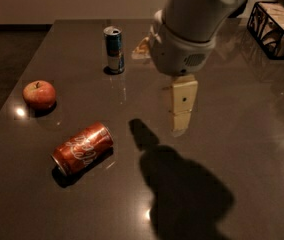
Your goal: Place coke can upright
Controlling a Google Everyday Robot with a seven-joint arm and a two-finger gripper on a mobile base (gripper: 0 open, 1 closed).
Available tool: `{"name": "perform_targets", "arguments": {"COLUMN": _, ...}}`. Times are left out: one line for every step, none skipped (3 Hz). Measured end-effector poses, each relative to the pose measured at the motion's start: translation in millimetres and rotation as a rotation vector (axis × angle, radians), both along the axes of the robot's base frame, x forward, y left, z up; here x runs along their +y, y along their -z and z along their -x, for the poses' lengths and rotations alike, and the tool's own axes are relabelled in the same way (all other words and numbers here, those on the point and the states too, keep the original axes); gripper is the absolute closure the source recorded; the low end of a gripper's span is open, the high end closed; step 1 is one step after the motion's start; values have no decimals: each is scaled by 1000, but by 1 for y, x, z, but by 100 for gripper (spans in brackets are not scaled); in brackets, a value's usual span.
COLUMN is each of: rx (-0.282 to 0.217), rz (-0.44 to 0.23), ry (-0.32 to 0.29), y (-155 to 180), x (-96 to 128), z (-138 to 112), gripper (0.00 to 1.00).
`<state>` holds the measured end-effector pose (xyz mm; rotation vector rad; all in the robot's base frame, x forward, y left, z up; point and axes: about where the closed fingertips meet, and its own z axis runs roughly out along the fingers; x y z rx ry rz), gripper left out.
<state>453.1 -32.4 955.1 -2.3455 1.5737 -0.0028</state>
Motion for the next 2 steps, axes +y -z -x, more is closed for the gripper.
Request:
{"name": "perform_targets", "arguments": {"rx": -9, "rz": 61, "ry": -124, "y": 17, "x": 29, "z": 10, "gripper": 0}}
{"name": "perform_targets", "arguments": {"rx": -25, "rz": 136, "ry": -248, "y": 39, "x": 57, "z": 24, "gripper": 0}}
